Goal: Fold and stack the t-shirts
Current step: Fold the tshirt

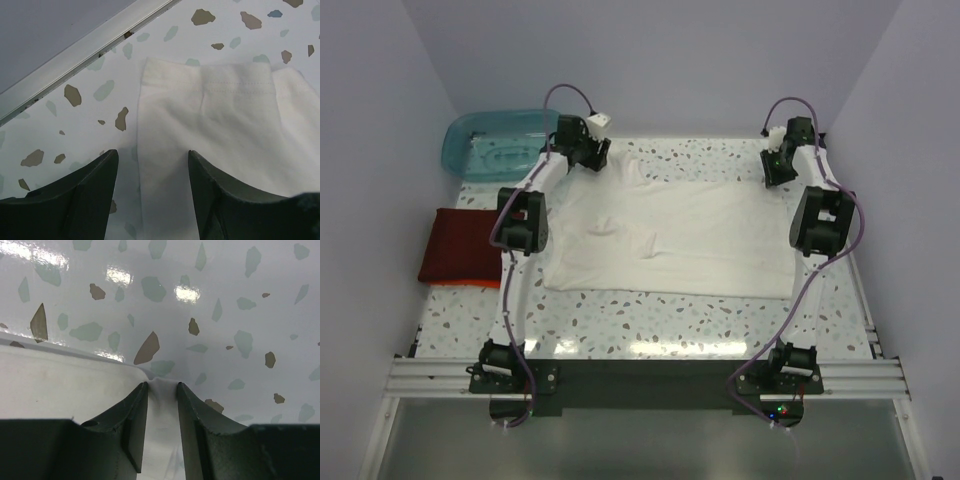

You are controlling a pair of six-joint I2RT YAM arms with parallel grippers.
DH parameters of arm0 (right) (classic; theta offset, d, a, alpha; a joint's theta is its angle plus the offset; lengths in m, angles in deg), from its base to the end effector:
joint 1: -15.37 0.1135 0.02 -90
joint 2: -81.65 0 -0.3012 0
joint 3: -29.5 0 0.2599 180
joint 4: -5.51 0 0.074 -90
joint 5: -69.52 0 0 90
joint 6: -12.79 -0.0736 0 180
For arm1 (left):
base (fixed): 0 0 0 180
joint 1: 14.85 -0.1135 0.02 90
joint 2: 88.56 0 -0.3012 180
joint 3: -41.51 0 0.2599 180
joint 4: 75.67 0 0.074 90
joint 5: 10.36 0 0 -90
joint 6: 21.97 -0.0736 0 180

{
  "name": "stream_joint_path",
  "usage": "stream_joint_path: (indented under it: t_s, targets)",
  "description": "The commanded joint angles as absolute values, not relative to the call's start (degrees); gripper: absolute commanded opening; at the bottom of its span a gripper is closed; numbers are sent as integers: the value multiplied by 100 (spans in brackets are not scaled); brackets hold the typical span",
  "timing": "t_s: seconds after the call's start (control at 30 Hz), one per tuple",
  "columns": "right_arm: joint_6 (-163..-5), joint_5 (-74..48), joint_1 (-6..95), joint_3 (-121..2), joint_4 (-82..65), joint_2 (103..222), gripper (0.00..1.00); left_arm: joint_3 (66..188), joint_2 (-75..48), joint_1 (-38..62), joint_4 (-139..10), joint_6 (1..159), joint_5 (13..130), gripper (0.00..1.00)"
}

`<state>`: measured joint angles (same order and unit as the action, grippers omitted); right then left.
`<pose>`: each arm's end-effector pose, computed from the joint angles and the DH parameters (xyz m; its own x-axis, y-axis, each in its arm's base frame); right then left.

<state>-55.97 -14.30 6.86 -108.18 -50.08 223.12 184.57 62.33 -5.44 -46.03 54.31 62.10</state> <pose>0.5846 -0.0795 0.1573 -0.8269 -0.2404 -0.5083 -0.2217 0.9702 -0.0982 0.6426 -0.1290 0.1369 -0.4901 0.3105 -0.8145 0.5230 0.8523 0.0101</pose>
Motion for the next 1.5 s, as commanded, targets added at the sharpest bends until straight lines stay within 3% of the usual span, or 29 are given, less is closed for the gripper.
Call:
stream_joint_path:
  t_s: [0.0, 0.13, 0.27, 0.43, 0.47, 0.57, 0.97, 1.47]
  targets:
    - [-5559, -1450, 694, -11006, -5267, 22465, 33, 18960, 6471, -509, -4326, 5169, 6321, 63]
    - [-5532, -1406, 694, -11050, -5346, 22474, 24, 18785, 6568, -509, -4176, 4940, 6259, 58]
    - [-5480, -1353, 694, -11059, -5425, 22491, 17, 18872, 6648, -544, -4035, 4957, 6119, 44]
    - [-5444, -1239, 685, -11182, -5601, 22544, 0, 18811, 6595, -553, -3912, 4729, 5697, 27]
    - [-5427, -1187, 694, -11164, -5610, 22527, 0, 18767, 6560, -553, -3999, 4737, 5679, 17]
    - [-5392, -1081, 685, -11103, -5610, 22439, 0, 18469, 6341, -597, -4420, 4868, 5644, 0]
    - [-5356, -808, 676, -10778, -5205, 21797, 0, 17247, 4987, -641, -5731, 4869, 5424, 0]
    - [-5304, -685, 623, -10382, -5065, 21270, 0, 16833, 4442, -694, -5908, 4931, 5178, 0]
